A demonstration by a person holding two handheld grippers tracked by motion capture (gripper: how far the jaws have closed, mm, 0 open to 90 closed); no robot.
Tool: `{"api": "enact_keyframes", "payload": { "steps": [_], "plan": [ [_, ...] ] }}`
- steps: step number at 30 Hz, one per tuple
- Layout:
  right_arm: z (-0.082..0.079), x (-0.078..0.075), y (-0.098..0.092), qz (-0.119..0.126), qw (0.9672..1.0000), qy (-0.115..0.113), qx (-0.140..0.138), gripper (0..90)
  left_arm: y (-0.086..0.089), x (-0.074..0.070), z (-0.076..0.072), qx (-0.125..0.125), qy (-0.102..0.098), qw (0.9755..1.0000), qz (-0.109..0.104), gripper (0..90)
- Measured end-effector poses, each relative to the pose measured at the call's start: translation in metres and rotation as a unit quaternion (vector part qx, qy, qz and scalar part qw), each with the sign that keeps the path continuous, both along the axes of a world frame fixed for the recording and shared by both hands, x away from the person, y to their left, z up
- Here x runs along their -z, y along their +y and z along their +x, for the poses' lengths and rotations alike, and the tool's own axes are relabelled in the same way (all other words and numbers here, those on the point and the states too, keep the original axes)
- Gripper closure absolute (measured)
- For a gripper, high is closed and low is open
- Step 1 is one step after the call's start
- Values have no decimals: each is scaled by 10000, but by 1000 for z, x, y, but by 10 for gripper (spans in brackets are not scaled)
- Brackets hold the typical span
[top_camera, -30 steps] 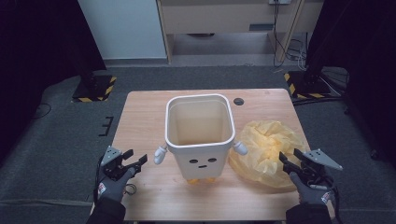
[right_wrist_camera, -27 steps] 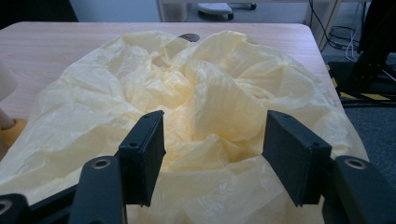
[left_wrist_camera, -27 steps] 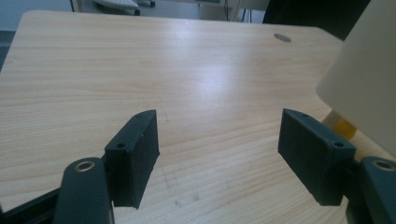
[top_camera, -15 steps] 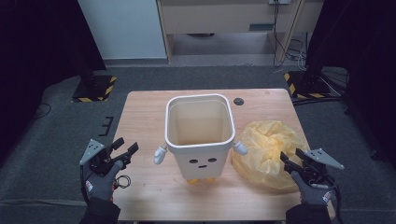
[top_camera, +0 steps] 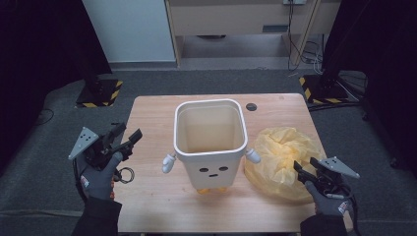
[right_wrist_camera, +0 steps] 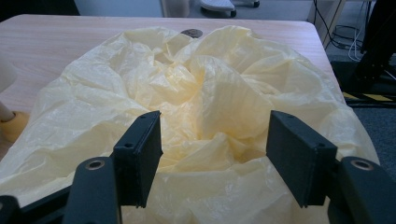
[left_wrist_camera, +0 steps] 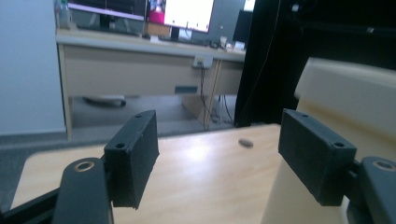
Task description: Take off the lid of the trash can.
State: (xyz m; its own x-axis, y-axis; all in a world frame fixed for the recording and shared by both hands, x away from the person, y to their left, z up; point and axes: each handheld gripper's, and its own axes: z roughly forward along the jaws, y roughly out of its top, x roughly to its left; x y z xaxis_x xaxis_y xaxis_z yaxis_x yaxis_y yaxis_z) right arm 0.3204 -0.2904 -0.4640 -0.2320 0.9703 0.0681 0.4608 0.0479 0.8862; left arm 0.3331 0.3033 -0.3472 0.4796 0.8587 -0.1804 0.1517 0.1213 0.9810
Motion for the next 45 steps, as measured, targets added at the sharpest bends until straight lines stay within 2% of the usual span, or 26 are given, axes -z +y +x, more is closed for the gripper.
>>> {"api": "enact_keyframes", "payload": {
  "steps": [4,13,22,26,27,45],
  "plan": [
    [0,0,0,-8,10000,40,-1,355,-6,-21,5,18,-195,9998,75,277],
    [0,0,0,-15,10000,31,19,354,-29,-57,14,86,-369,9991,198,276],
    [0,0,-1,-10,10000,32,30,345,-58,-82,21,273,-503,9980,263,276],
    [0,1,-1,-10,10000,44,19,343,-70,-88,25,360,-544,9973,341,276],
    [0,1,-1,-11,10000,42,24,343,-73,-89,29,445,-683,9960,360,276],
    [1,2,0,-25,10000,72,-21,337,-116,-86,50,903,-547,9935,422,287]
  ]
}}
